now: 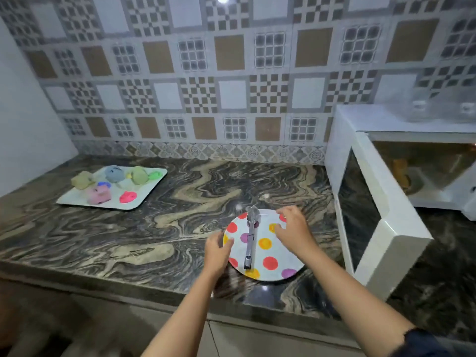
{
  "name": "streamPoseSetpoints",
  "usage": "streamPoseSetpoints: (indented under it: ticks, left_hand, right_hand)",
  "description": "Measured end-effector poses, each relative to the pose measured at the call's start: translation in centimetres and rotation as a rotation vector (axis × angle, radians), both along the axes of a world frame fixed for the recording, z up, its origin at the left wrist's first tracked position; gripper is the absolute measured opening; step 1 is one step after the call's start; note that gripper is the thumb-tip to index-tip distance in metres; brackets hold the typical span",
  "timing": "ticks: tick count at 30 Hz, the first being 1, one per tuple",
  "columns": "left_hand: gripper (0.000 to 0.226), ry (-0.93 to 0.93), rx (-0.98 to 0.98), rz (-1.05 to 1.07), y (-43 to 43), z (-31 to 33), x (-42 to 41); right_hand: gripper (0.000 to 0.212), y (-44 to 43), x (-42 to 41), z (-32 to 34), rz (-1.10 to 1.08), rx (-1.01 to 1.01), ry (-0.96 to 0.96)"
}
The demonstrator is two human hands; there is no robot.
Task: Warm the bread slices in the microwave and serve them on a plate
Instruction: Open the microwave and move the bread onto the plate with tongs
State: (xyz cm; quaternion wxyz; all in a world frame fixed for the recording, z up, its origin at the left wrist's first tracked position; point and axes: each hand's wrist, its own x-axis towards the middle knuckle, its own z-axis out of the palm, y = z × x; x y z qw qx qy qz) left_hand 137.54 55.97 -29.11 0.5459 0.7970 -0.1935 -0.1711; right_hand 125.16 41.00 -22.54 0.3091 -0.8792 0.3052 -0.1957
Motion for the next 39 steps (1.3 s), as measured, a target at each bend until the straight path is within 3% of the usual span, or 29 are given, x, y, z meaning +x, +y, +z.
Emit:
streamPoseSetpoints:
  ticks: [4,9,12,16,22,31,39]
  left_hand:
    - [0.048,0.013,0.066,-0.05,-0.4,-2.5,3.6]
    - [0.026,0.104,0.062,-0.051,-2.6,-4.2,5.1]
    - [0.038,0.124,0.032,-0.039,-3.7,-4.6,5.2]
    - [0.044,0.052,0.071,-0.038,-4.3,-4.7,5.2]
    - [0.047,-0.06,0.092,-0.049,-4.9,-4.9,4.4]
    - [0.058,0.114,-0.059,-0.064,-4.3,-4.4,4.4]
    - [0.06,0.179,-0.11,-0.034,-1.1,-3.4,2.4]
  right_hand:
    - [0.044,-2.5,0.1,-4.5,-0.178,0.122,0.057]
    - [0.039,-4.1,-0.1,-7.7,-0.392,0.204,0.125]
    - [0.043,-4.9,0.2,-8.7,-0.461,0.237,0.164]
    - [0.042,-5.9,0.6,-9.0,-0.502,0.321,0.147]
    - [0.029,-5.7,0.2,-10.1,-0.547,0.439,-0.025]
    - [0.041,-5.2,-0.5,-10.7,-0.531,0.568,-0.228]
    - [0.04,-2.6,-2.2,-10.5,-0.499,0.624,-0.268]
